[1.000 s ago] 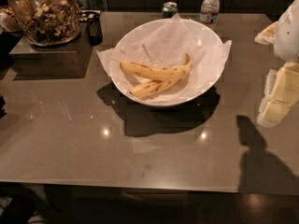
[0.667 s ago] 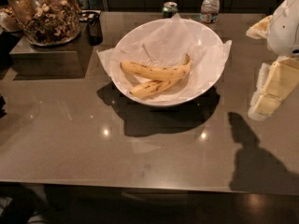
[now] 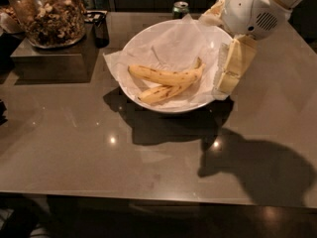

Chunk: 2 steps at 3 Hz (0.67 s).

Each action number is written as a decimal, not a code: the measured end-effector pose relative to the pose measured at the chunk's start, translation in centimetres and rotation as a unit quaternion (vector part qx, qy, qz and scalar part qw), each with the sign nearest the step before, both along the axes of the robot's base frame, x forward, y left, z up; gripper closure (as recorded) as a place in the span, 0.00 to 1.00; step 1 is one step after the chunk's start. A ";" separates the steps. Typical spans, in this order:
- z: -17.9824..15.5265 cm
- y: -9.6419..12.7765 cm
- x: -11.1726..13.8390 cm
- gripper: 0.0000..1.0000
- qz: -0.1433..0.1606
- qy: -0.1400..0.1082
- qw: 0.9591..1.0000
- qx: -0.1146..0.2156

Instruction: Pick banana from white bowl

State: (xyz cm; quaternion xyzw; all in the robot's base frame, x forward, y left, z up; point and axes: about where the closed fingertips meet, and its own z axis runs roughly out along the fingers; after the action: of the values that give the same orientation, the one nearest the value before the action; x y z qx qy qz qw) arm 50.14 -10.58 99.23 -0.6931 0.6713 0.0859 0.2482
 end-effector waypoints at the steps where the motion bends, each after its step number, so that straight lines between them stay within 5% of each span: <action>1: 0.3 0.1 0.2 0.00 -0.001 -0.005 1.000 0.002; 2: 0.2 -0.2 0.5 0.00 -0.010 -0.008 1.000 0.018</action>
Offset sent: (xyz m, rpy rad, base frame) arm 0.0079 -0.0091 0.0008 0.0748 -0.0117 -0.0409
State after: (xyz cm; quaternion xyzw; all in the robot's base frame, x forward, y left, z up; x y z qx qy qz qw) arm 50.63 -10.77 99.48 -0.6827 0.6744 0.0901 0.2665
